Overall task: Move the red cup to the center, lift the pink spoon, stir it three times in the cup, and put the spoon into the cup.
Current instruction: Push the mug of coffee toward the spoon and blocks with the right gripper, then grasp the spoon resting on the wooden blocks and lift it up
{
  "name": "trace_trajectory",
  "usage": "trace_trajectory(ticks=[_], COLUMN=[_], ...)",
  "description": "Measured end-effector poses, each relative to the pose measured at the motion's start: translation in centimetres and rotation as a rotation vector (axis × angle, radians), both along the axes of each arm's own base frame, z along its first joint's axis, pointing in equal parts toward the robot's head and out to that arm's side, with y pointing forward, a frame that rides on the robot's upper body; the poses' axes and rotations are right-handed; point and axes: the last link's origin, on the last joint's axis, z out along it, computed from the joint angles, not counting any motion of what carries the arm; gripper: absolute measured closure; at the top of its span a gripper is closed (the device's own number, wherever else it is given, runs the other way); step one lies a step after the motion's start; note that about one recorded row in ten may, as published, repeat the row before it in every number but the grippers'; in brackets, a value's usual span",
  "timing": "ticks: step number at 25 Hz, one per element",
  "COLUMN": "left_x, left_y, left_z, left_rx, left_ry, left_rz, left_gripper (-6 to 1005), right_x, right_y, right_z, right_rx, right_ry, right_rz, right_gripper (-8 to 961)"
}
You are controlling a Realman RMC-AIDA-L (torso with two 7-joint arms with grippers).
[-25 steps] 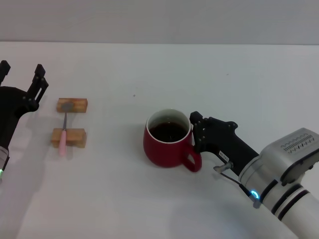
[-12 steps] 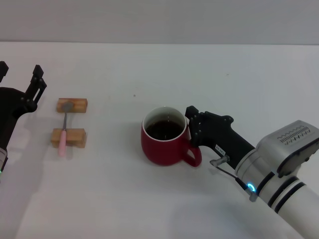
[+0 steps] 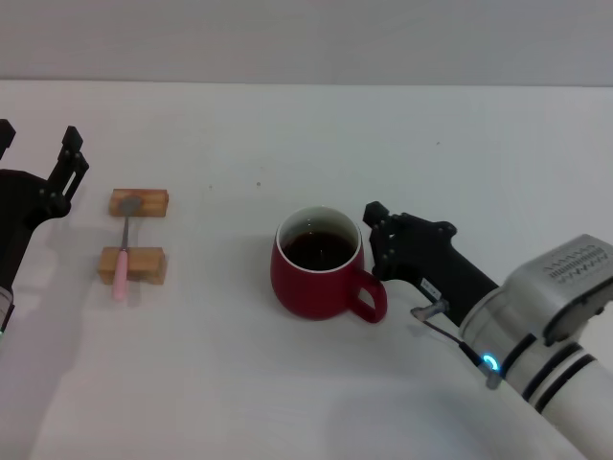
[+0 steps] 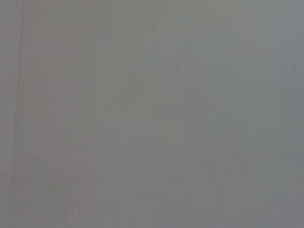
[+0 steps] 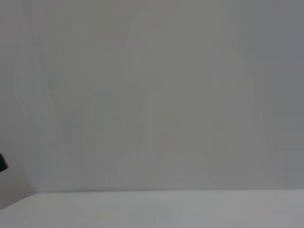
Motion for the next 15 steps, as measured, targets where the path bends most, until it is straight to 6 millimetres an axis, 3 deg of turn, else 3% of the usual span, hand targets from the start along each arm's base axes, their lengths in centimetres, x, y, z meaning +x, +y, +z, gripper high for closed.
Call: trace_trajectory(ticks=[5,10,15], left_x=[-0.1,-0.2,-0.4], left_y=[0.0,-0.1,-0.4], left_z=[0.0,0.1,0.0], left_rx=[0.001,0.002,-0.005], left_ry=[0.001,0.003,0.005], left_rz=[0.003,0.006,0.010], left_gripper=[217,218,218], right_x=[1.8,5.1,8.9], right_y=[-0.7,-1.9,-5.2], right_z=[1.8,4.7,8.9], right_rx=[0.094,0.236,0.445], right_ry=[0.006,-0.008,-0.026], right_rz=[-0.003,-0.056,-0.111], right_gripper=[955,955,954])
